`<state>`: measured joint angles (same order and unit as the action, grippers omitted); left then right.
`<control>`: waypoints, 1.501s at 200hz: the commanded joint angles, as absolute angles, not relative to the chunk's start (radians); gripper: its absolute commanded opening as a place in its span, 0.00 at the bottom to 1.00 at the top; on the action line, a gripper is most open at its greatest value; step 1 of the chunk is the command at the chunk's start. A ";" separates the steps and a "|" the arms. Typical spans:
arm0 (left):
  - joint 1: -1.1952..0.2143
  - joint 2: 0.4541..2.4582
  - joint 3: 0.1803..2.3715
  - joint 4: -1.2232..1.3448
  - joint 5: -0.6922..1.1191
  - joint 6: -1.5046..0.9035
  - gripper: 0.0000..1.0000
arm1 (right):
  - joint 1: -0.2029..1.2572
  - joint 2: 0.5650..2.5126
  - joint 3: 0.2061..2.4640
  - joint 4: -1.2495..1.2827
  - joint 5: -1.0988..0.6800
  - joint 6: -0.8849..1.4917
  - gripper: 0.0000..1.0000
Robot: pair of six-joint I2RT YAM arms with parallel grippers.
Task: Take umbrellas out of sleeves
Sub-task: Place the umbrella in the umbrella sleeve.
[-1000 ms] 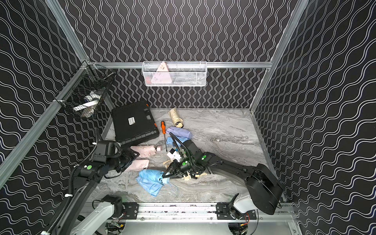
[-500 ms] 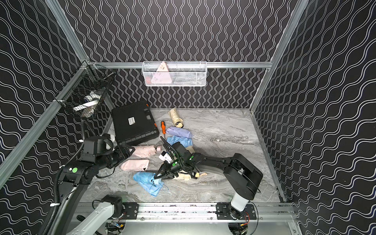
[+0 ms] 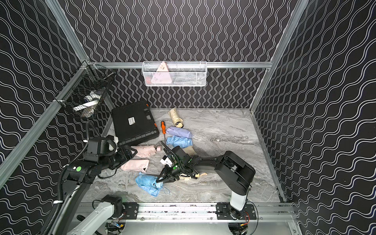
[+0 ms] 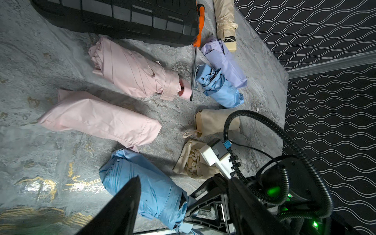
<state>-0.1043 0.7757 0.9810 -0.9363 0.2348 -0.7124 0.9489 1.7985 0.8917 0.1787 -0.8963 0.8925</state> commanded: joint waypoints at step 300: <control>-0.302 0.797 0.984 -0.822 0.205 -0.671 0.83 | 0.920 1.570 1.277 -0.421 -0.548 0.679 0.85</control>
<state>-0.2817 0.7856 0.9550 -0.8463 0.2310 -0.7071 0.9352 1.6066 1.2369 -0.3790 -0.6109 0.6727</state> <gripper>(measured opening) 0.823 0.851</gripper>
